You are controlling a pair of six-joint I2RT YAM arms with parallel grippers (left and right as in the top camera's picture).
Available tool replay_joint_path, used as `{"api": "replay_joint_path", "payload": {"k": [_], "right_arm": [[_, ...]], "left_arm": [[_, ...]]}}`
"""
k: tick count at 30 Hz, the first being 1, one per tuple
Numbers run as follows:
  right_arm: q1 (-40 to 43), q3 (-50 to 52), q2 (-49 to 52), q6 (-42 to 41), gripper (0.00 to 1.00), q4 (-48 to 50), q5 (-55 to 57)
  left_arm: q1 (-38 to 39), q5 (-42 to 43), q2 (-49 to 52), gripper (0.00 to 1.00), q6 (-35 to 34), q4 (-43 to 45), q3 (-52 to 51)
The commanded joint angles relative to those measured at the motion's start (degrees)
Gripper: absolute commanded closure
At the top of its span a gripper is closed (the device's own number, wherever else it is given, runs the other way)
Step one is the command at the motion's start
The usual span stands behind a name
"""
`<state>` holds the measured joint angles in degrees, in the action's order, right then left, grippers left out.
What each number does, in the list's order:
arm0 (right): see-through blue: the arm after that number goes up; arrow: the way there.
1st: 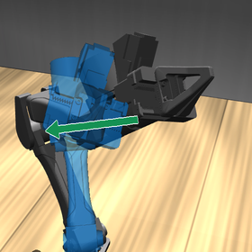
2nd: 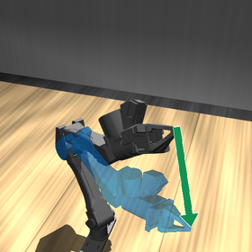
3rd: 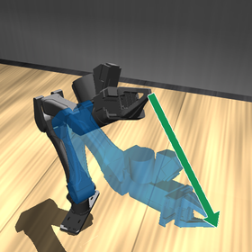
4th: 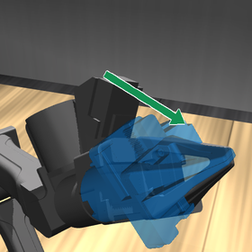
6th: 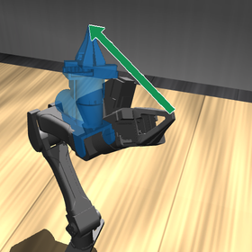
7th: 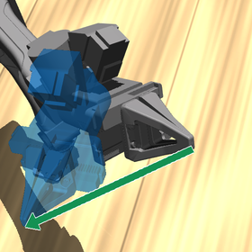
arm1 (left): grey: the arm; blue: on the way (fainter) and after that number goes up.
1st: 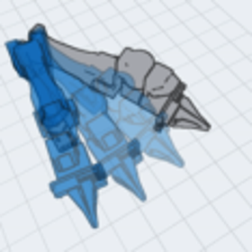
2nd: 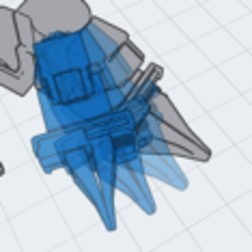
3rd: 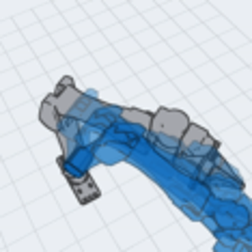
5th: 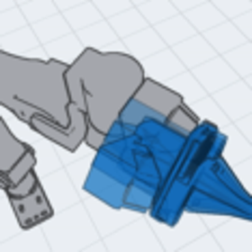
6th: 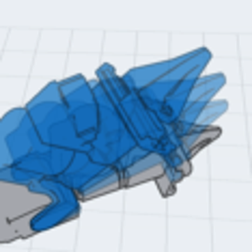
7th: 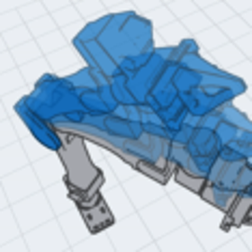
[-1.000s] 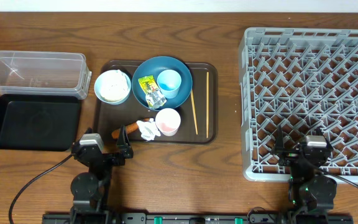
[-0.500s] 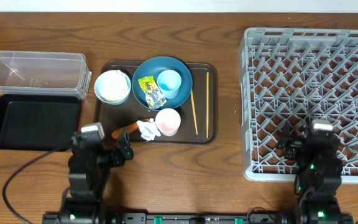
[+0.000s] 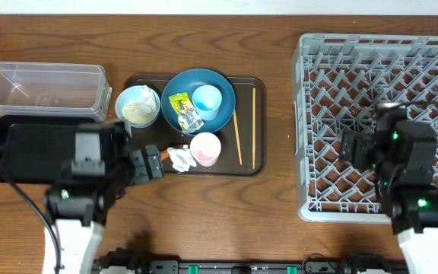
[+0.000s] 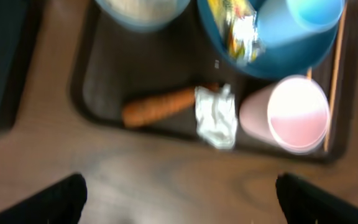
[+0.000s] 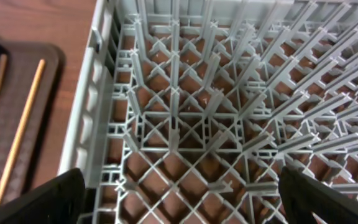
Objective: Sort waste into correct bins and load items into the dishwasher rack
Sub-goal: 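Reach the left gripper into the rice bowl and grasp the tissue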
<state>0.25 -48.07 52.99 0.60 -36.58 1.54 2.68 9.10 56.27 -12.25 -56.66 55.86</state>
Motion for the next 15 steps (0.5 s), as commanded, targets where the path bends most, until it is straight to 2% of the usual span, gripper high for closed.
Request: {"api": "replay_joint_path", "payload": {"k": [1, 3, 7, 11, 15], "right_arm": [[-0.33, -4.17, 1.03, -0.81, 0.01, -2.91, -3.85], [-0.33, -4.52, 0.76, -0.79, 0.01, -4.96, -5.31], [-0.33, -4.52, -0.42, -0.81, 0.01, -5.68, -6.34], [-0.31, -4.52, -0.76, -0.76, 0.01, -5.49, -6.05], [-0.33, -4.52, -0.55, -0.79, 0.01, -5.68, -6.08]], "left_arm": [[0.02, 0.68, 3.89, 0.01, -0.26, -6.64, 8.09], [0.02, 0.68, 4.90, 0.01, -0.28, -8.15, 10.08], [0.02, 0.72, 4.98, 0.01, -0.31, -3.89, 10.16], [-0.04, -2.78, 5.60, 0.01, -0.63, 9.53, 10.16], [-0.13, -5.18, 10.67, 0.01, -0.52, 22.43, 10.16]]}}
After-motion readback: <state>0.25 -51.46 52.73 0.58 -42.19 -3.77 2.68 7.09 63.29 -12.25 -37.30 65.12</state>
